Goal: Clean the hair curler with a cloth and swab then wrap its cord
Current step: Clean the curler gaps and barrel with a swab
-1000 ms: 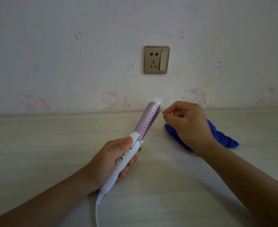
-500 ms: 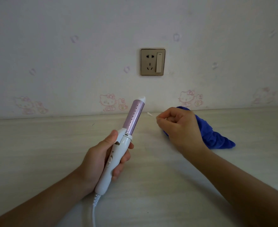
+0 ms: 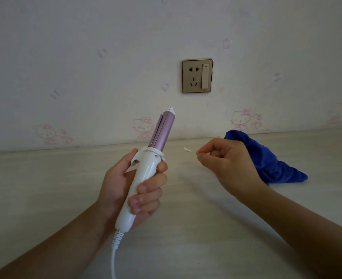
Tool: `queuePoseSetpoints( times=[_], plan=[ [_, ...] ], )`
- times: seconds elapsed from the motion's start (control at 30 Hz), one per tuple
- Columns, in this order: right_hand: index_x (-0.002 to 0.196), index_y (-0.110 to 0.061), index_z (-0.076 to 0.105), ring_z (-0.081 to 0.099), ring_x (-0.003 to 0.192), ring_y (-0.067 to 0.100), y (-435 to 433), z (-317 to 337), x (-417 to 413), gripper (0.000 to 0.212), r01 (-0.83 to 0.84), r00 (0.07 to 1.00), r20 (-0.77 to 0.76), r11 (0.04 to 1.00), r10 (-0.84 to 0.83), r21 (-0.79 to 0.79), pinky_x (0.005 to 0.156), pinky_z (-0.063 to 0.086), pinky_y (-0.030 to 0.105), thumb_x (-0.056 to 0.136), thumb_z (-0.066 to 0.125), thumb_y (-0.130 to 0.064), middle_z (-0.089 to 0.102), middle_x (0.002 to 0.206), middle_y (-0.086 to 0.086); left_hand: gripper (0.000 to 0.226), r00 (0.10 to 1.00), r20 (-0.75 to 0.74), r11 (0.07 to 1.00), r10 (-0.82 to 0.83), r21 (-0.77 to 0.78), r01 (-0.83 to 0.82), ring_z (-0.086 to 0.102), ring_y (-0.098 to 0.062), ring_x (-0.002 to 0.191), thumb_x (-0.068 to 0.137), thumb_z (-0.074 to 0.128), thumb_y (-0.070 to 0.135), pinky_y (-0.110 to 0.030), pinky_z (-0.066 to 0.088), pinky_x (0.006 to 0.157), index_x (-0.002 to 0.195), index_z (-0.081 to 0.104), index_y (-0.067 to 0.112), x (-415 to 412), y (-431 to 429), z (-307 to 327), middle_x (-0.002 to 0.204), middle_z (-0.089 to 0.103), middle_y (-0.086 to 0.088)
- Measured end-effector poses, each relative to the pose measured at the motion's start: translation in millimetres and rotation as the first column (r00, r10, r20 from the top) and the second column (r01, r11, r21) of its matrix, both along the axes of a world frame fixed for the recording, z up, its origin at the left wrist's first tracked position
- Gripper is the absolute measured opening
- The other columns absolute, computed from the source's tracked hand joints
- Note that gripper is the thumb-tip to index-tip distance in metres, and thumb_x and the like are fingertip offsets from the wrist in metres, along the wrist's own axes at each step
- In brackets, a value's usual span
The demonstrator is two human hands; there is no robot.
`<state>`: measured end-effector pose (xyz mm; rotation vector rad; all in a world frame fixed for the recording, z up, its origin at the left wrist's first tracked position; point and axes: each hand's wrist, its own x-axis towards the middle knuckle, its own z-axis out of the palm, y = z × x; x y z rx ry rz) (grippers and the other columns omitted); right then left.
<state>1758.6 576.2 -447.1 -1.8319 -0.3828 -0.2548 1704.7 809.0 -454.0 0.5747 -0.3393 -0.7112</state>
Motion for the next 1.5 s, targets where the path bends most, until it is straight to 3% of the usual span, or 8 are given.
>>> queuePoseSetpoints(
  times=[0.27,0.5,0.63,0.77,0.83,1.0,1.23,1.5],
  plan=[
    [0.075,-0.02,0.073,0.04,0.041,0.004,0,1,-1,0.02,-0.011,1.0,0.022,1.0,0.011,-0.008,0.054,0.05,0.019,0.091,0.072,-0.008,0.048,0.045,-0.007,0.068,1.0,-0.025,1.0,-0.004,0.007,0.004,0.032,-0.015,0.034,0.101,0.009,0.064,-0.021,0.032,0.036,0.096,0.046,0.006,-4,-4,2,0.056,0.034,-0.003],
    [0.075,-0.02,0.073,0.042,0.043,0.006,0,3,-3,0.02,0.009,1.0,0.012,1.0,-0.009,-0.012,0.07,0.061,0.045,0.09,0.072,-0.007,0.048,0.046,-0.006,0.073,0.997,0.012,0.996,-0.083,0.044,0.082,0.036,-0.018,0.035,0.099,0.009,0.066,-0.022,0.038,0.038,0.097,0.047,0.004,-4,-7,3,0.056,0.038,-0.006],
    [0.076,-0.021,0.074,0.044,0.044,0.007,-1,3,-2,0.019,0.01,1.0,0.03,1.0,-0.009,-0.023,0.065,0.06,0.037,0.091,0.072,-0.009,0.05,0.047,-0.005,0.07,0.995,0.032,0.986,-0.091,0.145,0.086,0.055,-0.015,0.034,0.099,0.017,0.066,-0.021,0.04,0.037,0.089,0.048,0.003,-5,-7,0,0.055,0.054,-0.008],
    [0.078,-0.023,0.074,0.045,0.043,0.004,-1,4,-1,0.019,0.002,0.999,0.033,1.0,-0.001,-0.03,0.058,0.056,0.022,0.092,0.072,-0.011,0.053,0.048,-0.004,0.065,0.996,0.057,0.992,-0.072,0.113,0.065,0.037,-0.017,0.036,0.101,0.018,0.064,-0.024,0.036,0.038,0.095,0.046,0.005,-6,-8,5,0.058,0.043,-0.007],
    [0.078,-0.022,0.074,0.044,0.043,0.004,-1,3,-1,0.019,-0.006,1.0,0.023,1.0,0.007,-0.026,0.057,0.055,0.021,0.092,0.072,-0.01,0.053,0.048,-0.005,0.063,0.997,0.073,0.994,-0.027,0.106,0.019,0.034,-0.017,0.039,0.102,0.021,0.062,-0.026,0.035,0.039,0.098,0.047,0.005,-6,-7,6,0.061,0.045,-0.007],
    [0.077,-0.021,0.074,0.041,0.039,0.001,-3,7,-2,0.02,0.007,1.0,0.01,0.999,-0.007,0.031,0.045,0.042,0.012,0.091,0.072,-0.007,0.051,0.046,-0.008,0.068,0.993,0.097,0.98,0.071,0.181,-0.088,0.051,-0.015,0.037,0.101,0.027,0.064,-0.025,0.037,0.038,0.102,0.054,0.002,-4,-4,0,0.062,0.047,-0.008],
    [0.084,-0.024,0.074,0.047,0.044,0.002,-6,16,-1,0.018,0.056,0.995,0.082,0.993,-0.065,0.109,0.049,0.048,0.015,0.093,0.071,-0.009,0.06,0.052,-0.004,0.062,0.969,0.187,0.925,0.159,0.315,-0.213,0.049,-0.014,0.038,0.101,0.039,0.058,-0.025,0.039,0.038,0.11,0.06,0.0,-5,-4,-9,0.07,0.046,-0.01],
    [0.078,-0.023,0.074,0.04,0.041,0.004,0,20,-6,0.023,0.004,0.997,0.078,0.996,-0.011,0.087,0.042,0.039,0.017,0.092,0.071,-0.006,0.05,0.046,-0.007,0.063,0.928,0.298,0.804,0.224,0.482,-0.349,0.042,-0.013,0.032,0.093,0.043,0.06,-0.02,0.038,0.036,0.107,0.069,0.004,-11,-14,-16,0.07,0.047,-0.012]
  ],
)
